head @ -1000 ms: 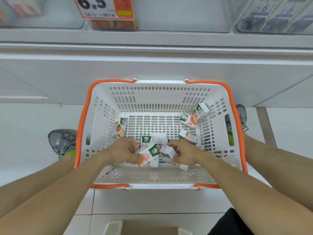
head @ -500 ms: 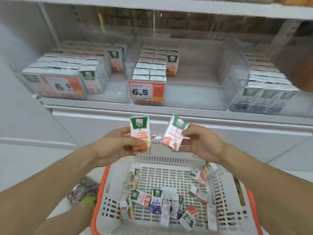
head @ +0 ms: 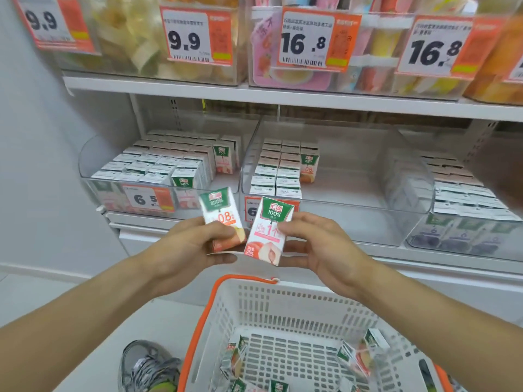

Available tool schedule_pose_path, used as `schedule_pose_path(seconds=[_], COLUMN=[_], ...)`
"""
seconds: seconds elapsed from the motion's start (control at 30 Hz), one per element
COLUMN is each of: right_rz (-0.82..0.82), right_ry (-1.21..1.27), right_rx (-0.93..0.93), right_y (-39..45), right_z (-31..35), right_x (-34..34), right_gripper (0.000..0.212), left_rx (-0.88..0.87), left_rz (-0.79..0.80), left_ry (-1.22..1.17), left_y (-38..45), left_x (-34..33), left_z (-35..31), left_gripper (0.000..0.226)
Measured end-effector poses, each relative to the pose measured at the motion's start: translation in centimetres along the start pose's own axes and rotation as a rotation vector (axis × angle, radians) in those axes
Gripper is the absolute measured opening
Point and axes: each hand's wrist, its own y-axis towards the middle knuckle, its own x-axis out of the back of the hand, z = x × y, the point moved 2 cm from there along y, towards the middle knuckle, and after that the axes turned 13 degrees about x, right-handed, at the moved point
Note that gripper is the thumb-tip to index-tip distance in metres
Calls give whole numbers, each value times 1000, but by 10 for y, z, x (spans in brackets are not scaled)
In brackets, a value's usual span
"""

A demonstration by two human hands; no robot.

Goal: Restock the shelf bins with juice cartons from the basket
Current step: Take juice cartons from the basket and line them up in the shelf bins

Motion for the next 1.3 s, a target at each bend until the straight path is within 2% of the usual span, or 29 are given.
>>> schedule_pose_path(seconds=[0.07, 0.17, 0.33, 0.5, 0.63, 0.73, 0.83, 0.9, 1.0, 1.1, 1.2, 1.3], right_rz=[5, 46, 42, 41, 121, 105, -4, -98, -234, -424, -527, -568], right_ry=[-36, -110, -166, -208, -249, -295, -328, -414, -538, -506, -429, -369], right_rx=[10, 36, 94, 116, 41, 30, 121, 240, 423, 548, 611, 620], right_y=[2, 6, 12, 7, 3, 2, 1, 0, -3, -4, -5, -5], right_z=[-1, 0, 10, 17, 24, 34, 48, 60, 70, 67, 59, 53], right_x=[-4, -9, -8, 2, 9, 17, 34, 53, 85, 111, 129, 141], right_gripper=[18, 15, 15, 19, 25, 27, 26, 24, 28, 32, 29, 25], left_rx=[11, 13, -36, -36, -75, -129, -193, -226, -319, -430, -541, -544], left_rz=[18, 48, 8, -3, -64, -51, -14, -57, -157, -234, -288, -297], left_ry=[-12, 36, 63, 4, 140, 261, 198, 199, 341, 413, 521, 730], left_y=[2, 3, 11, 17, 14, 12, 14, 19, 34, 67, 112, 159], left_x=[-1, -5, -9, -19, -26, -39, -58, -65, -74, -93, -116, -133], left_z=[0, 0, 0, 3, 2, -6, -23, -42, -74, -100, -116, -123], left_gripper=[27, 29, 51, 51, 57, 47, 36, 35, 39, 40, 44, 50])
